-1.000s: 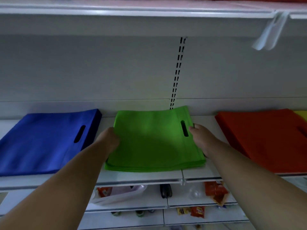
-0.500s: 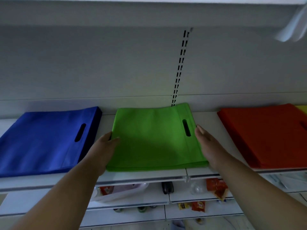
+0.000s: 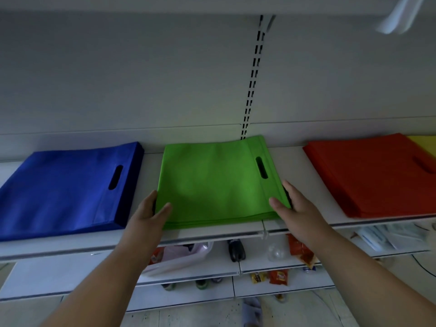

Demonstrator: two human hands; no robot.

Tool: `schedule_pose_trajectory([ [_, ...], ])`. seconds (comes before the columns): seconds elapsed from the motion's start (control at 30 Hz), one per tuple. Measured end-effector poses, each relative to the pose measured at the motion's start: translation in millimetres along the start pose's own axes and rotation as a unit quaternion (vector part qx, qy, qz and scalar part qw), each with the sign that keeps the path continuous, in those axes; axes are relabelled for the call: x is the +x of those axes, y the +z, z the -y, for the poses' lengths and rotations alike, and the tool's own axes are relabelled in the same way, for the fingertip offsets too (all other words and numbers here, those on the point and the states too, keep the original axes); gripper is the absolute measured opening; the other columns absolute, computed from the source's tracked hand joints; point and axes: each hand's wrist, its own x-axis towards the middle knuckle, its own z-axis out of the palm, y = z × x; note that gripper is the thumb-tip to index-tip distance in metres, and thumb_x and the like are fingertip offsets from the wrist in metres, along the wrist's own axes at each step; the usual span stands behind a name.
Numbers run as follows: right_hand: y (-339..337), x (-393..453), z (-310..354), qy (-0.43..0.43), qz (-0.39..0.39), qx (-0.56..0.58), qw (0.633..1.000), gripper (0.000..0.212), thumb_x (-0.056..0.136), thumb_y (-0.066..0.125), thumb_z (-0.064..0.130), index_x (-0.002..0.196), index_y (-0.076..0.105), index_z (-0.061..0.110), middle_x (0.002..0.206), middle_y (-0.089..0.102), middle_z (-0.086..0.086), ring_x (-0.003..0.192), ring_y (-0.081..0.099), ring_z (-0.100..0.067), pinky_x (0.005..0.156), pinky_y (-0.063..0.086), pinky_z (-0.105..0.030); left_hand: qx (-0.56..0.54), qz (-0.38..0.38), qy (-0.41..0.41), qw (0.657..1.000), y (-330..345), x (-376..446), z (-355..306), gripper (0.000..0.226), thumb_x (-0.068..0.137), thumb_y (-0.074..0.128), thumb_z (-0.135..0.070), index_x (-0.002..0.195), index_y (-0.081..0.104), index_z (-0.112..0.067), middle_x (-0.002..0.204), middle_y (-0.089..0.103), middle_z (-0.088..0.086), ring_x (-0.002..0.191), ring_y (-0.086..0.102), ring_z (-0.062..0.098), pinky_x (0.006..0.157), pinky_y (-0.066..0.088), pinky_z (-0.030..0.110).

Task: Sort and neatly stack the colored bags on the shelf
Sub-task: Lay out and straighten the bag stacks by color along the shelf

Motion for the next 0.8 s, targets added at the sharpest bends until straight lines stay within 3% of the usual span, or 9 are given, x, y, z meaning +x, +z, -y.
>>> schedule_pose_trajectory([
  [0.07, -0.8, -0.6, -0.4, -0.010, 0.009, -0.009, 1.000, 0.099, 0.072, 0.060, 0.069, 0.154, 0.014, 0.037, 0.157, 0.027, 0.013, 0.141, 0.029, -0.008, 0.115, 0.027, -0.035, 0.005, 0.013, 0.006, 1.000, -0.3, -0.4, -0.4, 0.058, 0.094, 0.059, -0.039, 0.146, 0.034, -0.044, 0.146, 0.047, -0.005, 0.132, 0.045, 0.021, 0.114, 0.029, 0.048],
  [0.2, -7.3, -3.1, -3.7, -0.058, 0.001, -0.080, 0.995, 0.106, 0.071, 0.084, 0.038, 0.153, 0.019, 0.030, 0.143, 0.035, 0.017, 0.129, 0.033, -0.001, 0.103, 0.028, -0.021, 0.038, 0.023, 0.029, 0.999, -8.7, -1.8, 3.7, 0.056, 0.096, 0.057, -0.035, 0.147, 0.035, -0.038, 0.145, 0.048, -0.005, 0.135, 0.043, 0.021, 0.115, 0.029, 0.046],
  [0.27, -7.0, -1.2, -9.5, -0.086, 0.006, -0.150, 0.985, 0.107, 0.068, 0.087, 0.034, 0.153, 0.023, 0.027, 0.148, 0.036, 0.010, 0.133, 0.036, -0.007, 0.105, 0.028, -0.021, 0.096, 0.032, 0.044, 0.994, -6.5, -6.6, 3.6, 0.055, 0.093, 0.064, -0.026, 0.142, 0.042, -0.037, 0.126, 0.062, -0.011, 0.117, 0.059, 0.014, 0.100, 0.046, 0.037],
  [0.33, -7.4, 4.6, -14.9, -0.109, -0.008, -0.199, 0.974, 0.103, 0.070, 0.086, 0.033, 0.153, 0.027, 0.023, 0.152, 0.037, 0.000, 0.135, 0.038, -0.013, 0.107, 0.029, -0.023, 0.197, 0.040, 0.077, 0.977, -6.0, -10.1, 0.8, 0.063, 0.083, 0.074, -0.018, 0.134, 0.045, -0.039, 0.103, 0.068, -0.013, 0.092, 0.065, 0.006, 0.076, 0.051, 0.025],
  [0.37, -8.4, 7.9, -16.3, -0.117, -0.018, -0.211, 0.970, 0.099, 0.071, 0.086, 0.032, 0.152, 0.030, 0.021, 0.150, 0.040, -0.003, 0.133, 0.041, -0.015, 0.106, 0.031, -0.023, 0.239, 0.039, 0.087, 0.966, -7.4, -7.7, 2.2, 0.072, 0.076, 0.079, -0.018, 0.134, 0.043, -0.041, 0.100, 0.067, -0.011, 0.086, 0.065, 0.006, 0.073, 0.052, 0.025],
  [0.5, -12.7, 11.8, -14.0, -0.124, -0.018, -0.218, 0.968, 0.095, 0.071, 0.085, 0.033, 0.150, 0.034, 0.019, 0.146, 0.043, -0.004, 0.128, 0.045, -0.018, 0.104, 0.034, -0.025, 0.330, 0.020, 0.095, 0.939, -10.9, -3.7, 0.9, 0.097, 0.070, 0.083, -0.025, 0.147, 0.026, -0.043, 0.127, 0.054, -0.005, 0.103, 0.060, 0.017, 0.089, 0.056, 0.042],
  [0.57, -13.4, 12.3, -13.4, -0.126, -0.020, -0.213, 0.969, 0.095, 0.070, 0.086, 0.034, 0.149, 0.036, 0.020, 0.144, 0.045, -0.003, 0.126, 0.046, -0.017, 0.102, 0.035, -0.025, 0.344, 0.006, 0.100, 0.934, -11.9, -4.1, 0.3, 0.093, 0.076, 0.081, -0.023, 0.150, 0.026, -0.036, 0.137, 0.047, -0.002, 0.113, 0.055, 0.019, 0.096, 0.052, 0.041],
  [0.67, -14.0, 15.4, -13.4, -0.132, -0.027, -0.223, 0.966, 0.093, 0.070, 0.086, 0.034, 0.148, 0.038, 0.019, 0.140, 0.048, -0.004, 0.120, 0.049, -0.016, 0.095, 0.034, -0.021, 0.361, -0.001, 0.121, 0.925, -13.3, 0.3, -0.9, 0.087, 0.077, 0.080, -0.026, 0.149, 0.032, -0.030, 0.139, 0.047, 0.001, 0.112, 0.054, 0.019, 0.096, 0.051, 0.038],
  [0.8, -13.9, 15.7, -12.3, -0.130, -0.016, -0.219, 0.967, 0.093, 0.071, 0.085, 0.036, 0.149, 0.037, 0.020, 0.141, 0.045, -0.003, 0.122, 0.047, -0.015, 0.096, 0.032, -0.021, 0.383, 0.000, 0.121, 0.916, -14.3, 3.7, -2.1, 0.085, 0.076, 0.081, -0.029, 0.148, 0.035, -0.028, 0.140, 0.047, 0.001, 0.114, 0.052, 0.018, 0.097, 0.048, 0.035],
])
